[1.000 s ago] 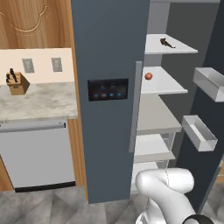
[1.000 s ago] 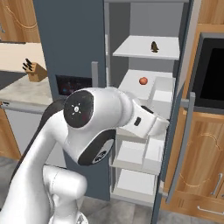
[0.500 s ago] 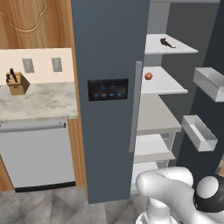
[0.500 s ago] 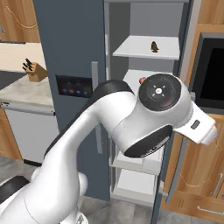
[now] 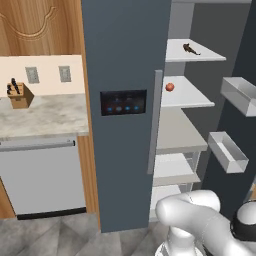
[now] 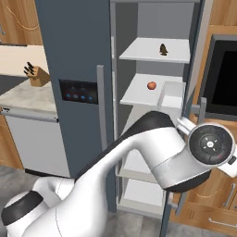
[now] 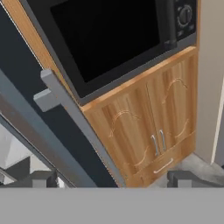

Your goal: Pick up the frozen fish from the freezer, place it on any shelf in the fridge, and close the fridge and freezer doors when done.

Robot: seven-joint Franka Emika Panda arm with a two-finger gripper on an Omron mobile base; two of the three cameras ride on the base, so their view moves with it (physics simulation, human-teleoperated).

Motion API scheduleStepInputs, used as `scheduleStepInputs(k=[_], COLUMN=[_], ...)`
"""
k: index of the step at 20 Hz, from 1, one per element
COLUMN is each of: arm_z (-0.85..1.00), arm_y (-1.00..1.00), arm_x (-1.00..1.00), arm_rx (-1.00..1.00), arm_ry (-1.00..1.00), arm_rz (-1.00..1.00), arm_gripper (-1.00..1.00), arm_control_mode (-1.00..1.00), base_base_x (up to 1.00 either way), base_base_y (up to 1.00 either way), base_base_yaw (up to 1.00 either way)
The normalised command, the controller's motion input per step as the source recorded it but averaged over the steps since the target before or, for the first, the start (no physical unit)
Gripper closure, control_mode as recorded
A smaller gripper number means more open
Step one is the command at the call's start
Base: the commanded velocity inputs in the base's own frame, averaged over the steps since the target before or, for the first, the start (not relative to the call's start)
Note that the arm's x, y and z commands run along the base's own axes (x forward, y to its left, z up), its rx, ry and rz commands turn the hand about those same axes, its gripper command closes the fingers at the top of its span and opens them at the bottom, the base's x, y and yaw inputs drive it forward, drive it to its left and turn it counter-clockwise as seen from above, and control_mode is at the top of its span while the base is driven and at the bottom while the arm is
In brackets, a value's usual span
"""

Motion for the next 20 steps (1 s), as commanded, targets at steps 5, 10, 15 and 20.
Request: scheduleStepInputs(k=[5, 10, 15, 20], arm_z=[-0.34, -0.27, -0.18, -0.22], arm_y=[-0.49, -0.50, -0.43, -0.32], arm_x=[0.52, 0.49, 0.57, 0.52], arm_rx=[0.00, 0.06, 0.05, 0.07], arm_ry=[0.00, -0.02, -0.01, -0.05], arm_rz=[0.00, 0.00, 0.02, 0.07], arm_gripper=[-1.00, -1.00, -1.00, -1.00], arm_control_mode=[-1.00, -1.00, -1.00, -1.00], base_base_x=[0.00, 0.00, 0.00, 0.00], base_base_y=[0.00, 0.00, 0.00, 0.00], base_base_yaw=[0.00, 0.00, 0.00, 0.00])
